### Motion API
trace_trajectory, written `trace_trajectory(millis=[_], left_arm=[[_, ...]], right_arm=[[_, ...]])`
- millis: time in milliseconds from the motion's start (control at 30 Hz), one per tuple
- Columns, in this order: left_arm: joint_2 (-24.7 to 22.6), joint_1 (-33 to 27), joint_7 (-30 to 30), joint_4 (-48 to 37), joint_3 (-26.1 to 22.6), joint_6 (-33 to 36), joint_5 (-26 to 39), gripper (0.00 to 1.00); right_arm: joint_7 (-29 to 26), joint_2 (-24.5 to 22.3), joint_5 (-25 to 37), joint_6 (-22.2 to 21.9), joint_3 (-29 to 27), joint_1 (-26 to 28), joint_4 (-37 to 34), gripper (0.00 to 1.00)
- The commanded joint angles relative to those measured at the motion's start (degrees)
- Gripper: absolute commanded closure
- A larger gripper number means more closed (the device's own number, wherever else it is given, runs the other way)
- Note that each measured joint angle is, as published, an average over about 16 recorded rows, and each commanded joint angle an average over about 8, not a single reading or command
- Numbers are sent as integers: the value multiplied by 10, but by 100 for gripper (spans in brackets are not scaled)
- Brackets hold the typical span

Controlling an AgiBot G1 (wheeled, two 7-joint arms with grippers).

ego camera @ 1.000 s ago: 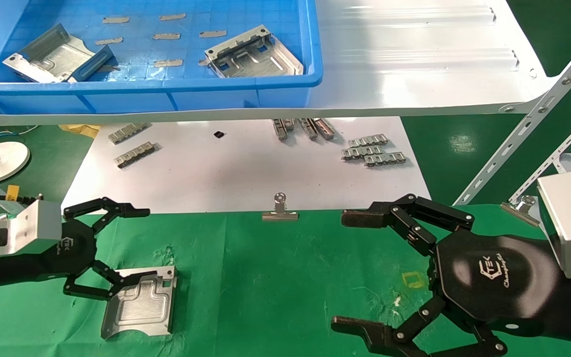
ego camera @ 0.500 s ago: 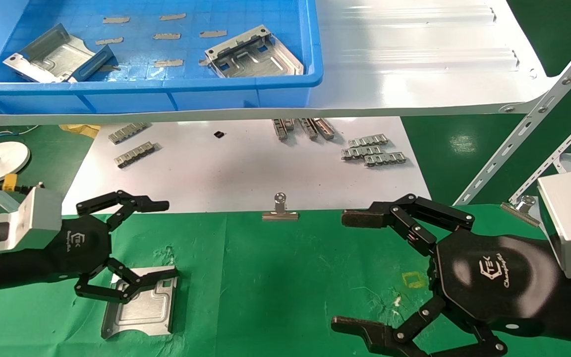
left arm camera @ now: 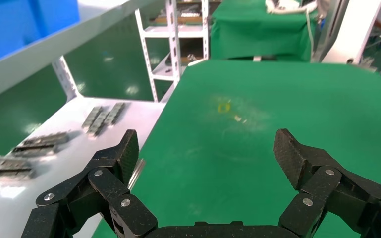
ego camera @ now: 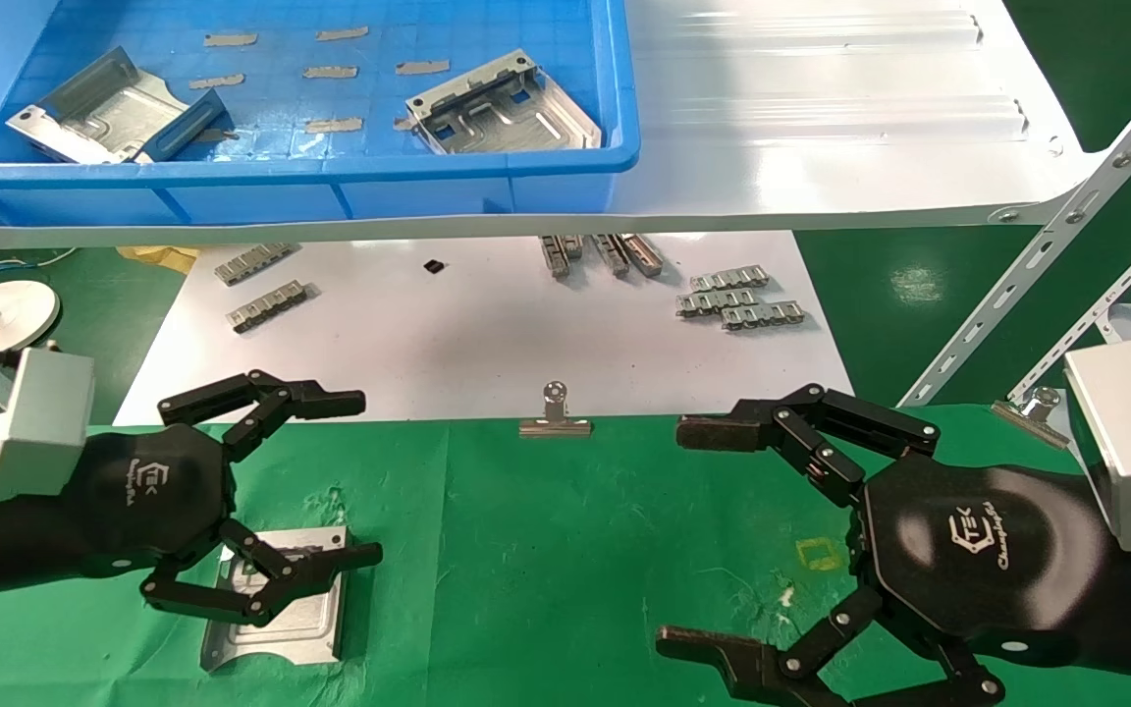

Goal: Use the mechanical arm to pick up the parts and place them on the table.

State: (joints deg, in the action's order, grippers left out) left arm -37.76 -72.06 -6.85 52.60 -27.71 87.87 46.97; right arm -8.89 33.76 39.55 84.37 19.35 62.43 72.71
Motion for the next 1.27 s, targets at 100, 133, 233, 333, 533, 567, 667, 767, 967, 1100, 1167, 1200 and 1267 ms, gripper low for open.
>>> trace_trajectory(millis=[100, 133, 233, 333, 533, 567, 667, 767, 967, 1100, 1167, 1200, 1267], left_arm=[[5, 20, 34, 40, 23, -4, -10, 0], [7, 25, 43, 51, 28, -5, -12, 0], [11, 41, 68, 81, 45, -8, -20, 0], [15, 56, 94, 111, 62, -12, -27, 0], [22, 86, 144, 172, 96, -18, -42, 0], [24, 90, 152, 181, 101, -19, -44, 0], [27, 102, 170, 204, 114, -21, -50, 0], [29, 110, 181, 220, 123, -22, -54, 0], [30, 114, 183, 226, 127, -24, -56, 0], [29, 111, 181, 221, 124, -23, -55, 0], [29, 110, 180, 219, 123, -23, -55, 0], [29, 110, 180, 219, 122, -23, -55, 0], [29, 110, 179, 218, 122, -23, -54, 0]], right_arm=[[0, 0, 0, 0, 0, 0, 0, 0], [0, 0, 0, 0, 0, 0, 0, 0], [0, 0, 0, 0, 0, 0, 0, 0], [0, 0, 0, 0, 0, 0, 0, 0], [0, 0, 0, 0, 0, 0, 0, 0], [0, 0, 0, 0, 0, 0, 0, 0], [0, 0, 0, 0, 0, 0, 0, 0], [0, 0, 0, 0, 0, 0, 0, 0], [0, 0, 0, 0, 0, 0, 0, 0], [0, 0, 0, 0, 0, 0, 0, 0], [0, 0, 0, 0, 0, 0, 0, 0], [0, 0, 0, 0, 0, 0, 0, 0], [0, 0, 0, 0, 0, 0, 0, 0]])
